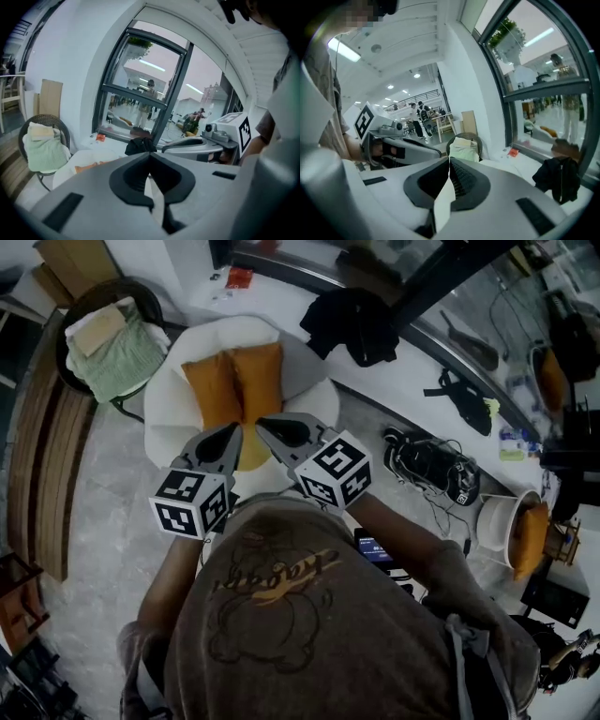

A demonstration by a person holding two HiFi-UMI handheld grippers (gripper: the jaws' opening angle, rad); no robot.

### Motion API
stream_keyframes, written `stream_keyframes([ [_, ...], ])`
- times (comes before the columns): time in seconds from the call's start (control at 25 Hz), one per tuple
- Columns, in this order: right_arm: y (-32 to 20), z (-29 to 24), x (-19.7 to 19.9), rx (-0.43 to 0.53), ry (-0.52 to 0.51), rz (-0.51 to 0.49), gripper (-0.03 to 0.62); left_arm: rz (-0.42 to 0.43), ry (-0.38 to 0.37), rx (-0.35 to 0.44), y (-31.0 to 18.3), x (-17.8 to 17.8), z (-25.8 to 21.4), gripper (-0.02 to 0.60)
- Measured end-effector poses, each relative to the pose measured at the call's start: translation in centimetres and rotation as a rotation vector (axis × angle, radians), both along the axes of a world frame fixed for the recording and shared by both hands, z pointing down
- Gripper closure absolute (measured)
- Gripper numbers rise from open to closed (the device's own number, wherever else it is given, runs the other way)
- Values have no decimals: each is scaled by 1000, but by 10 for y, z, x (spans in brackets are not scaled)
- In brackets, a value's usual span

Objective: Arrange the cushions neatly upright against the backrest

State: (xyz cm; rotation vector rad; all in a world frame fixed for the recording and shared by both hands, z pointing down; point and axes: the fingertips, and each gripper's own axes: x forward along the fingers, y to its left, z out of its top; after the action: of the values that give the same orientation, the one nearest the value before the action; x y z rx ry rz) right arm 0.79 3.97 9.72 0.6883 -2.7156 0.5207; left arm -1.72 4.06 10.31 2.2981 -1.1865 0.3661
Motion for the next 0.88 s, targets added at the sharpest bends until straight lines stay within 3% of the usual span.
stream_keyframes([
  [0.24, 14, -27, -8, 114, -11, -14, 572, -1, 57, 148, 10, -4, -34, 576],
  [0.36, 13, -27, -12, 121, -19, -15, 572, 8, 38, 205, 11, -2, -41, 577],
  [0.88, 26, -19, -10, 128, -12, -13, 572, 0, 35, 211, 20, -9, -35, 575],
])
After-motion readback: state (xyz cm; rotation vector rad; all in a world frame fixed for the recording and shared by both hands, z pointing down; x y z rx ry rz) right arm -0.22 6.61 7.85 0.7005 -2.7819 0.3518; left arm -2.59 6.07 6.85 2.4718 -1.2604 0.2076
